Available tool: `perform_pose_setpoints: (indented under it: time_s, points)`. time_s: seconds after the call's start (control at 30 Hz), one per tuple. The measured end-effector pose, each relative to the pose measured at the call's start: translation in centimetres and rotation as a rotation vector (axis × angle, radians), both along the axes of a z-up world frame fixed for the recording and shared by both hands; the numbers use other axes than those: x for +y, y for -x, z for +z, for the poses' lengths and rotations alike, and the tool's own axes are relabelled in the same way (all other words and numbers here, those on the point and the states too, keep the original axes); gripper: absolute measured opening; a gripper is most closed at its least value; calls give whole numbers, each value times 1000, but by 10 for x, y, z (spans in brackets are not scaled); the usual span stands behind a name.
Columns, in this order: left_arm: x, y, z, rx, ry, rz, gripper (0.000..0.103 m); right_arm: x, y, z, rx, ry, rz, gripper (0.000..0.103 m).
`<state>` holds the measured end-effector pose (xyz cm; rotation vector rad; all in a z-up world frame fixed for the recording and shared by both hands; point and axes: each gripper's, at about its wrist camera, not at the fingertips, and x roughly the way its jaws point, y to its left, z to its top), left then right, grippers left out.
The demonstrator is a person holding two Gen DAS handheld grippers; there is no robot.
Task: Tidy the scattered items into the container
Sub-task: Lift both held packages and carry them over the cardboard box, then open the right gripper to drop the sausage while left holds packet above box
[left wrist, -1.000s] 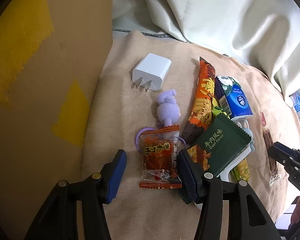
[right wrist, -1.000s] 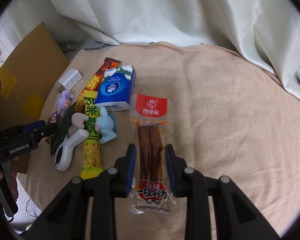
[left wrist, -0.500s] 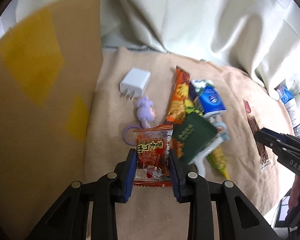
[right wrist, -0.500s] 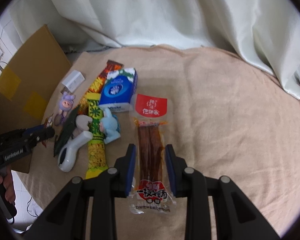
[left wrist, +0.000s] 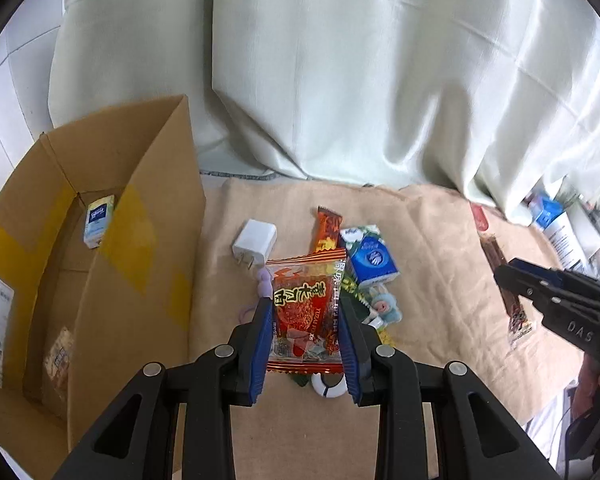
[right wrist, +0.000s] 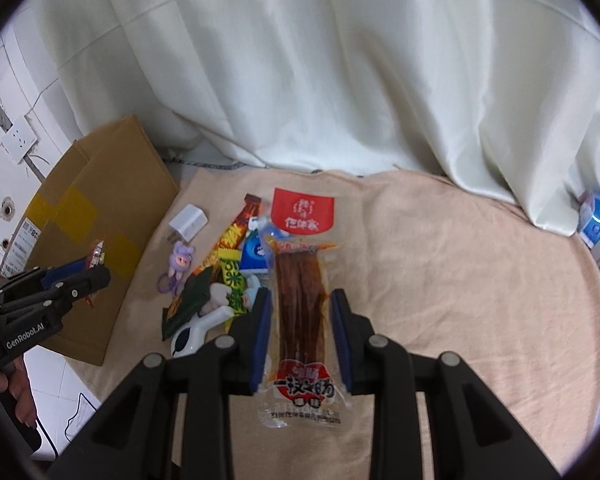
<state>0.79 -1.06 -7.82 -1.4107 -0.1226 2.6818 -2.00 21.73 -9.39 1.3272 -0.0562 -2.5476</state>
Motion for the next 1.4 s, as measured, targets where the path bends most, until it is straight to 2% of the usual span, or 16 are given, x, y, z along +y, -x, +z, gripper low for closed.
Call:
perform_pose_setpoints:
  time_s: [0.17, 0.3, 0.47, 0.63, 0.77, 0.9, 1.1, 1.27, 1.4]
  points:
    - [-18, -2, 27, 42, -9, 40, 32, -3, 0, 13, 24, 3, 4, 33]
    - [-40, -3, 57, 105, -3, 70, 32, -17, 1, 31, 66, 20, 30, 33]
    - [-84, -7, 96, 197, 43, 158, 32, -52, 11, 62, 136, 46, 105, 33]
    - [-134, -14, 112, 227, 82, 255, 32, -110, 21, 98, 209, 78, 220, 33]
    - [-173, -21, 109, 222, 97, 311, 32, -164, 23, 118, 243, 97, 319, 33]
    - [-200, -26, 96, 204, 101, 356, 32, -226, 24, 126, 236, 125, 417, 33]
    - [-227, -34, 64, 152, 89, 402, 32, -288, 42, 96, 164, 125, 521, 33]
    - [-237, -38, 41, 115, 67, 422, 32, -315, 45, 67, 112, 84, 559, 33]
    - [-239, -37, 29, 104, 55, 423, 32, -318, 45, 52, 76, 64, 565, 35]
